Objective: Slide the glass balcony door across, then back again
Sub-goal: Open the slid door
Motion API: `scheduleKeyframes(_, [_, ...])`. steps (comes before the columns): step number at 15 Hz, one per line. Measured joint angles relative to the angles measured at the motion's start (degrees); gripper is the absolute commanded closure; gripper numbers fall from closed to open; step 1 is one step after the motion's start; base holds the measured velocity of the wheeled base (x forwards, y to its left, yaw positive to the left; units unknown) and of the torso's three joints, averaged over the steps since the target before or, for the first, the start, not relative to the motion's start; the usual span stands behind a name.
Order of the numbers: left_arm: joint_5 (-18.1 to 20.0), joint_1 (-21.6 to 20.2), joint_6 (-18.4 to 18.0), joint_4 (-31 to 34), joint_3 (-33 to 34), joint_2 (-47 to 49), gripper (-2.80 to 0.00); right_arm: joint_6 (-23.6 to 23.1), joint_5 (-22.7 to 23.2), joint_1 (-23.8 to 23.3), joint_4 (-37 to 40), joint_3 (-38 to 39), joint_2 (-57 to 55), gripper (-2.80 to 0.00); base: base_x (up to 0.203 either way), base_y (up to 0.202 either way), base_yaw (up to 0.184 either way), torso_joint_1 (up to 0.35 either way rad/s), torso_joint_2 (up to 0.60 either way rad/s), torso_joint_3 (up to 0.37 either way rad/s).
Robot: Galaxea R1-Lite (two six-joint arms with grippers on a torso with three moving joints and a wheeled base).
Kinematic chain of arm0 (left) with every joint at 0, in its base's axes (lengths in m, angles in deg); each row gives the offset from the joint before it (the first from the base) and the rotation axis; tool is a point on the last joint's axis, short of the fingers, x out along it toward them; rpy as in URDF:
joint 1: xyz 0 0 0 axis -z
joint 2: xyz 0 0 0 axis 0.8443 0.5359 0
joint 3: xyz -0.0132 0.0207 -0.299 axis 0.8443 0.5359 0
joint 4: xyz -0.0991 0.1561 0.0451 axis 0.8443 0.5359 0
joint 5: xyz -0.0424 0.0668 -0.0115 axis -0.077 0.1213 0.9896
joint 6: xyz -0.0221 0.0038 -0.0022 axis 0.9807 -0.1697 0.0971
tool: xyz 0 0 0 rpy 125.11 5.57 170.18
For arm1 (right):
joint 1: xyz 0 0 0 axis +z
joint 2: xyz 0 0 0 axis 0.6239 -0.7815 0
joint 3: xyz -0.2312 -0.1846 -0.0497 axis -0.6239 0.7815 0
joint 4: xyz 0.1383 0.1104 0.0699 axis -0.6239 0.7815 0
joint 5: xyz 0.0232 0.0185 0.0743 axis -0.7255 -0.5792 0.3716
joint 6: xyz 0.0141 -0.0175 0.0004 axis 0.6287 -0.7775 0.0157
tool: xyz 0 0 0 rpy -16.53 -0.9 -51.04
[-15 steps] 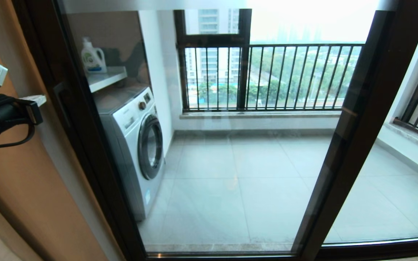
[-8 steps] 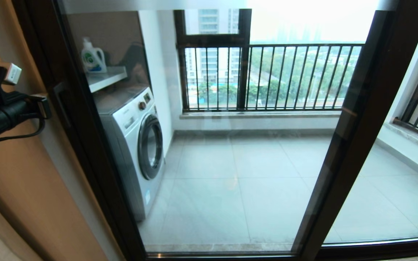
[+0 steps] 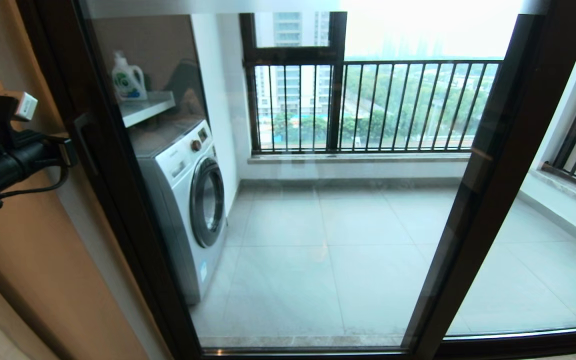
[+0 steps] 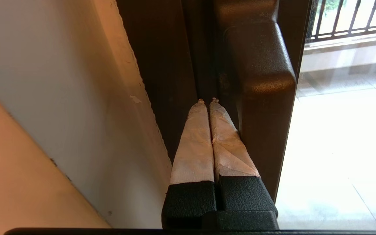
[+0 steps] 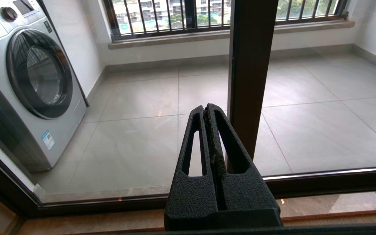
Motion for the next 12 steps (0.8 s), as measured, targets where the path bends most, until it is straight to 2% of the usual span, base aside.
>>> scheduleKeyframes(12, [-1.3, 4.9, 0.0, 0.9, 0.2, -1.2, 0.0, 0.0, 0.0, 0.0, 0.0, 0.0, 0.0, 0.0, 0.0, 0.0, 0.0, 0.0, 0.0, 0.0])
